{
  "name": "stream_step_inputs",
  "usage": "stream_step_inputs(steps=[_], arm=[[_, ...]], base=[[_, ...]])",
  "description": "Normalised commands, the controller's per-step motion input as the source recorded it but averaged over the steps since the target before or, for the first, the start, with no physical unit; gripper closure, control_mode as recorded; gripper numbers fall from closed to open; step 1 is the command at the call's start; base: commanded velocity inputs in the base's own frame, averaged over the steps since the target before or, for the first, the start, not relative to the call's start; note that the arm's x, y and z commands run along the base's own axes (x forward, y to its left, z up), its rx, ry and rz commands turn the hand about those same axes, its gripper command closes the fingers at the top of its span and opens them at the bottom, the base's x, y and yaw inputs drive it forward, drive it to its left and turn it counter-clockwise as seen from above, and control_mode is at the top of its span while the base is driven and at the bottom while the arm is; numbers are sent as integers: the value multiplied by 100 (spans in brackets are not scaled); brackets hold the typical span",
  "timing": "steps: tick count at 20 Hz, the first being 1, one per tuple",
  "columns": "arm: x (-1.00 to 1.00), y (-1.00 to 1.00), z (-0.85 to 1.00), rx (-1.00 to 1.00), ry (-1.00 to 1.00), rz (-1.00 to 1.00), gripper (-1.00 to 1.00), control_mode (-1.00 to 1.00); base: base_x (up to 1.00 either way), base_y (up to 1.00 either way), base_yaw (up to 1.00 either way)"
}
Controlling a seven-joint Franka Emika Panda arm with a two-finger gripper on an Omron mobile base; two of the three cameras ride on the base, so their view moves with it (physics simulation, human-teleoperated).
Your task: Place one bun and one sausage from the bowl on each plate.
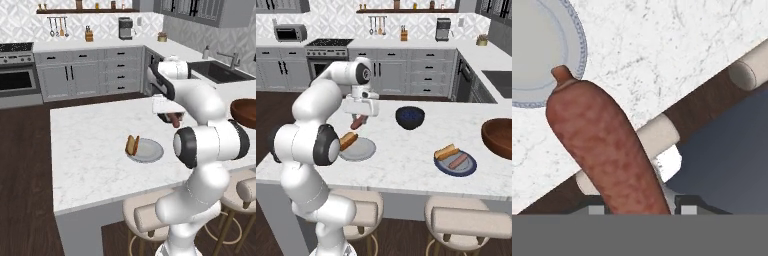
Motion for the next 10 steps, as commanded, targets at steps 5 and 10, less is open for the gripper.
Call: stream_step_inputs(steps=[5,10], arm=[[66,23,-85,5,0,-9,100,-100],[71,27,-91,1,-2,-7,100,-100]], base=[[0,0,0],[0,0,0]])
